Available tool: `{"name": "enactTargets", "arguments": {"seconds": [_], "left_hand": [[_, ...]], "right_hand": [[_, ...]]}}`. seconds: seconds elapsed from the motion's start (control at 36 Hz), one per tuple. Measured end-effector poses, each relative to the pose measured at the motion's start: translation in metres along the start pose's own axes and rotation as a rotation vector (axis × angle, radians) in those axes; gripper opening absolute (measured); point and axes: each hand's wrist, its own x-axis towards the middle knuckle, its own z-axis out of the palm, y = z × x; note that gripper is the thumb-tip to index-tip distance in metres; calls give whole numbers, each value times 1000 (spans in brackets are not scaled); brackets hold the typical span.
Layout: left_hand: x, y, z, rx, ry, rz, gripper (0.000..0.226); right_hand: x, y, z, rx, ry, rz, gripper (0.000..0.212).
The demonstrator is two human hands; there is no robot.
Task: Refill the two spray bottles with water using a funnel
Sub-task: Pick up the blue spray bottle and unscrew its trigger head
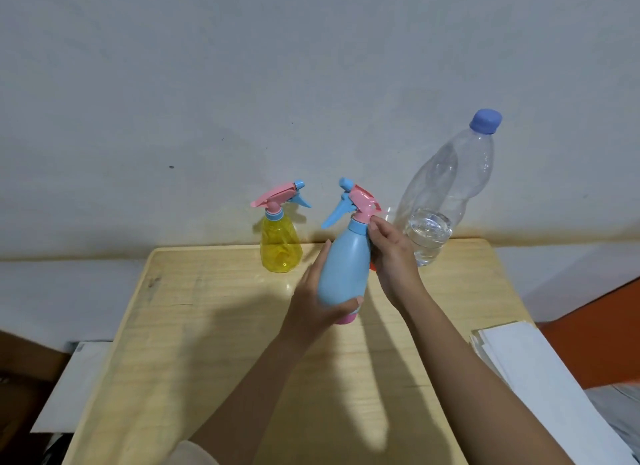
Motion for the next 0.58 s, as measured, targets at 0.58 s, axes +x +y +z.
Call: {"name": "enactTargets", "arguments": {"seconds": [0.58], "left_hand": [[-5, 3, 3, -89, -6, -3, 98]], "right_hand": [[-17, -3, 15, 214, 198, 63, 30]]}}
